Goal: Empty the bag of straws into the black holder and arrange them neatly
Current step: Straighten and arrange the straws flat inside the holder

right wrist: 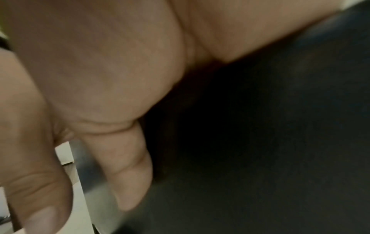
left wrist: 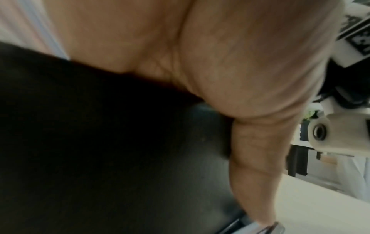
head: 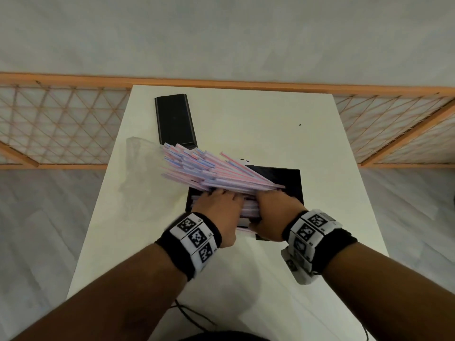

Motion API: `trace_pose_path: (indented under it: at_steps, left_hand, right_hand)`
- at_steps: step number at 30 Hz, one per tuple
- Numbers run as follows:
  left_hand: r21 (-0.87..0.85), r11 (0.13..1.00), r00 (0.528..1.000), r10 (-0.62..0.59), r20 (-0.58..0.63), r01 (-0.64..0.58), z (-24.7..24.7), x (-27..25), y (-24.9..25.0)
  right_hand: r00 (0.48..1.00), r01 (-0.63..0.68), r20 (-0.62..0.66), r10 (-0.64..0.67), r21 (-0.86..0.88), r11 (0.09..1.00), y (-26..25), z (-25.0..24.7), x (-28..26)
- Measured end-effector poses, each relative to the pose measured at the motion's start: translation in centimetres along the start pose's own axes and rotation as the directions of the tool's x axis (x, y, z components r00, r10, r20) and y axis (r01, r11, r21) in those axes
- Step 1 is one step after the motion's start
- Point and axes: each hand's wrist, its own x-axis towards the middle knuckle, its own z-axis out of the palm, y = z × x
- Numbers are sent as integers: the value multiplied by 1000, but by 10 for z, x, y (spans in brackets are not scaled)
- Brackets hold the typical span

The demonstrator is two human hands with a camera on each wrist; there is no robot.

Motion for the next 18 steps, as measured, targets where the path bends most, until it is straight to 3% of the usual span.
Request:
trace_pose_path:
  at_steps: [3, 12, 18]
  left_hand:
    - [-7, 1000, 1000, 22, -14, -22, 6, 0, -8]
    - [-93, 995, 998, 42, 48, -38, 9, 4, -17]
    - [-284, 958, 996, 52, 66, -31, -1, 12, -19]
  right_hand:
    - [1000, 3, -10, -4, -59, 998, 4, 0, -1]
    - [1000, 9, 5, -9, -8, 1000, 2, -3, -2]
    - [1000, -9, 27, 11, -44, 999, 2, -7, -4]
